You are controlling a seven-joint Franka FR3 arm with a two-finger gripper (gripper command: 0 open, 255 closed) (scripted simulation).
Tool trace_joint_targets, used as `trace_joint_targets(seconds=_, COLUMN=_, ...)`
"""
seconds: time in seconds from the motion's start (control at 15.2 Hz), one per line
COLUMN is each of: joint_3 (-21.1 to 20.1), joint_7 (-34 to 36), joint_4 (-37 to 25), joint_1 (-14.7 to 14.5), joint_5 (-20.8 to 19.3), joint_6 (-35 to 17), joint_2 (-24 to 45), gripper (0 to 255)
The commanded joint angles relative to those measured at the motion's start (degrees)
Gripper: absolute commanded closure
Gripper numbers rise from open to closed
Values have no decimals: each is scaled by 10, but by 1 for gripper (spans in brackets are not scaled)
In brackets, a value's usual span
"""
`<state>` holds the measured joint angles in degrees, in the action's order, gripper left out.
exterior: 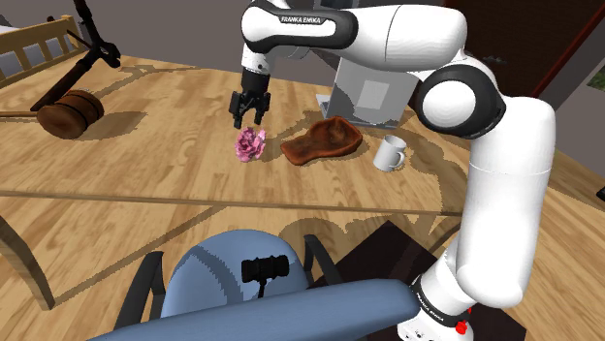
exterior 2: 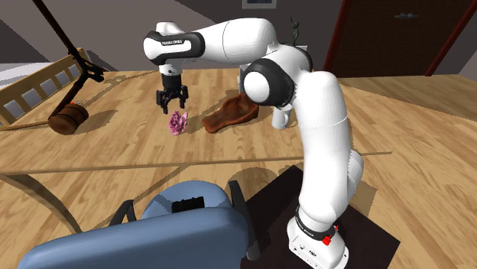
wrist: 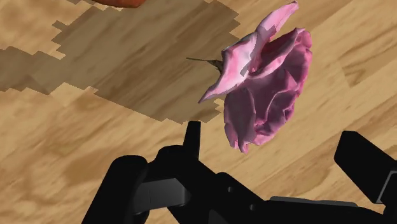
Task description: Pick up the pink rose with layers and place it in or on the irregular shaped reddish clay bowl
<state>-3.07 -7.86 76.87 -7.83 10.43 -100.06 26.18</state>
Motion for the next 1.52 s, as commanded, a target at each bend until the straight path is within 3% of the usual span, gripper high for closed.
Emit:
trace_joint_targets(seconds=0.0, joint_3=-4, joint_7=-14, joint_4=-11, joint_1=-4, joint_5=-6, joint_6=-2, joint_2=13, gripper=0)
trace_joint_targets(seconds=0.4, joint_3=-5, joint_7=-17, joint_4=38, joint_1=-9, joint_5=-5, joint_6=-52, joint_2=14, gripper=0)
trace_joint_targets(seconds=0.92, joint_3=-5, joint_7=-17, joint_4=38, joint_1=-9, joint_5=-5, joint_6=-52, joint_2=14, gripper=0)
trace_joint_targets(seconds=0.99, joint_3=-5, joint_7=-17, joint_4=38, joint_1=-9, joint_5=-5, joint_6=-52, joint_2=14, gripper=255)
trace_joint_targets(seconds=1.45, joint_3=-5, joint_7=-17, joint_4=37, joint_1=-9, joint_5=-5, joint_6=-52, joint_2=14, gripper=255)
